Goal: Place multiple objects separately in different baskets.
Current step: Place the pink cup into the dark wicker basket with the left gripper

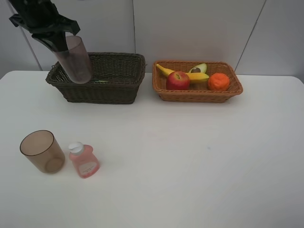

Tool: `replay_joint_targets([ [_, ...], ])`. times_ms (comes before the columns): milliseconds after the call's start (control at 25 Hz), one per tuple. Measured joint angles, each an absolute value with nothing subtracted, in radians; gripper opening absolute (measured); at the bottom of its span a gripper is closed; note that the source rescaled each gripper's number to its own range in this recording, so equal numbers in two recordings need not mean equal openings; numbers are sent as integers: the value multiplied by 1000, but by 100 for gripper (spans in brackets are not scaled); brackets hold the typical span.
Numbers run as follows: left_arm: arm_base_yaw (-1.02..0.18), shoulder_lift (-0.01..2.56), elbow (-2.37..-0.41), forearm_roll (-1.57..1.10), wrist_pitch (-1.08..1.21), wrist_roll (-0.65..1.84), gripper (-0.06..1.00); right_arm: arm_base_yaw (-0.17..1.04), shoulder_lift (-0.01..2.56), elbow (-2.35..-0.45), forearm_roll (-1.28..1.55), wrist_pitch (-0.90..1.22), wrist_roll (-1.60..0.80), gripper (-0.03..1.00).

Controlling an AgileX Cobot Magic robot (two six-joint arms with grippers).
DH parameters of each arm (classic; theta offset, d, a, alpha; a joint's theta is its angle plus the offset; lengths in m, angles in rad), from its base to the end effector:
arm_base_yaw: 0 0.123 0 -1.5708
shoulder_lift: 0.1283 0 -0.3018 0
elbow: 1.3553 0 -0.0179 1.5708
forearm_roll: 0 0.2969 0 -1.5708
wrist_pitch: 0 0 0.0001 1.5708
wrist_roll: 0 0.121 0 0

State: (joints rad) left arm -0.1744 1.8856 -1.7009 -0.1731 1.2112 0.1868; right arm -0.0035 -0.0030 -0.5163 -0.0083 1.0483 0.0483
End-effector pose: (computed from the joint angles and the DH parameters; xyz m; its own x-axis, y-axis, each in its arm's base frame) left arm 0.4477 -0.0987 0.2694 -0.9158 0.2866 -0.2813 0.3302 0.9361 -0.1213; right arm 0.0436 -0.0010 0.2928 -0.4267 0.0456 -0.9032 0.0289 0.9989 0.0368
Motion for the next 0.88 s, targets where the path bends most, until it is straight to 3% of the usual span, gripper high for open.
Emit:
replay_joint_targets([
  [240,-136,1912,-1789,-159,1196,187,0,-3,-3,-516,-8,1048,48,85],
  [880,-105,2088,-1796,-52,843,257,0,-3,-3,-516,-8,1047,48,85],
])
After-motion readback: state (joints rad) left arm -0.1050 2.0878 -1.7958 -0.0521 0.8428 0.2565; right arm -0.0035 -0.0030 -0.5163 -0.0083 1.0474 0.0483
